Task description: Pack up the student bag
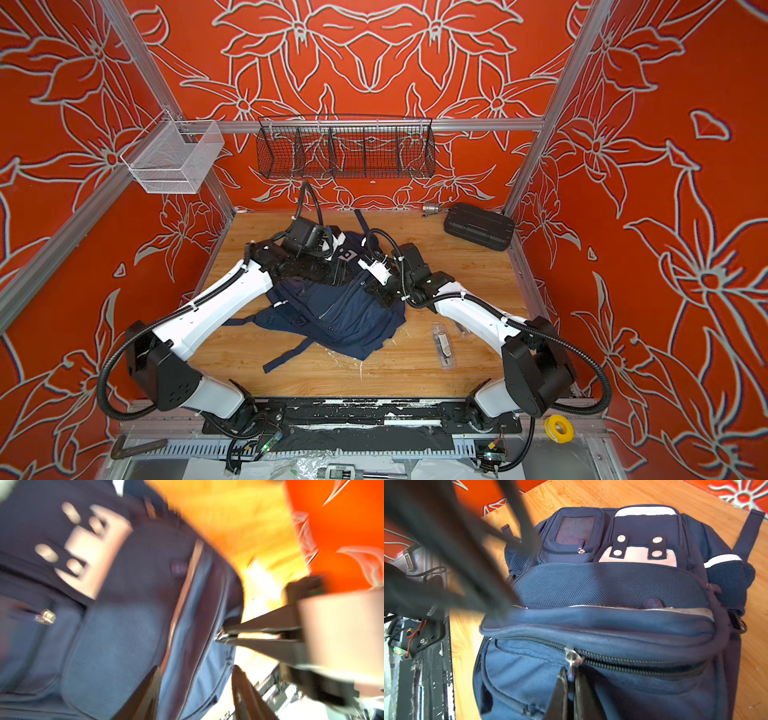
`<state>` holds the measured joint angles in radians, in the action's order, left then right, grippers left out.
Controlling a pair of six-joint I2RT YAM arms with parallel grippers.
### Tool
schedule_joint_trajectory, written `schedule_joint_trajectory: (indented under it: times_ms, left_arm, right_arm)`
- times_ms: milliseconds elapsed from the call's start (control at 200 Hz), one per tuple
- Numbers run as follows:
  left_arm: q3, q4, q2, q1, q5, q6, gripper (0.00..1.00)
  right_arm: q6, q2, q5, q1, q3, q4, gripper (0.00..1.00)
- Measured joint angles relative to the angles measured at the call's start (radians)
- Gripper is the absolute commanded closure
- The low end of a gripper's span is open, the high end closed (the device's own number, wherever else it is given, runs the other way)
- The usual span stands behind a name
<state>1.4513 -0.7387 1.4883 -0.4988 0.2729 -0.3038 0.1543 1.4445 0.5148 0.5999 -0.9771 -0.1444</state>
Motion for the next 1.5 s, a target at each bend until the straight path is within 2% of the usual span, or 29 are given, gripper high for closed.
schedule_joint_trajectory:
  times_ms: [135,315,465,641,991,1176,1231,1276,1316,1421,1466,1501]
  left_arm:
    - [0.122,-0.007,0.050,0.039,0.021,-0.002,0.44]
    - [0.314,-0.077,0.257,0.040,0.077,0.022,0.35]
    - [0.402,-0.174,0.407,0.037,0.096,0.048,0.33]
    - [0.501,-0.268,0.500,0.011,0.094,0.077,0.29]
    - [0.698,-0.424,0.640,-0.084,0.032,0.133,0.30]
    - [0.801,-0.536,0.742,-0.105,-0.055,0.157,0.31]
    - [0.829,-0.563,0.767,-0.119,-0.082,0.163,0.35]
    - [0.850,-0.586,0.786,-0.133,-0.103,0.171,0.42]
    - [0.868,-0.603,0.801,-0.145,-0.117,0.175,0.52]
    - [0.927,-0.649,0.841,-0.167,-0.151,0.167,0.88]
    - [0.949,-0.663,0.850,-0.172,-0.156,0.166,1.00]
    - [0.960,-0.670,0.851,-0.172,-0.160,0.164,1.00]
  right_arm:
    - [0.010,-0.033,-0.008,0.005,0.089,0.086,1.00]
    - [0.060,-0.039,-0.054,0.029,0.103,0.111,1.00]
    - [0.108,-0.059,-0.093,0.048,0.156,0.171,1.00]
    - [0.163,-0.066,-0.138,0.063,0.190,0.205,1.00]
    - [0.278,-0.078,-0.200,0.086,0.235,0.253,1.00]
    - [0.337,-0.078,-0.220,0.092,0.236,0.252,1.00]
    - [0.351,-0.078,-0.225,0.093,0.236,0.249,1.00]
    - [0.362,-0.078,-0.229,0.095,0.236,0.246,1.00]
    - [0.368,-0.078,-0.231,0.095,0.236,0.242,1.00]
    - [0.381,-0.078,-0.232,0.095,0.236,0.230,1.00]
    - [0.384,-0.078,-0.235,0.095,0.236,0.227,1.00]
    - [0.385,-0.078,-0.238,0.095,0.235,0.222,1.00]
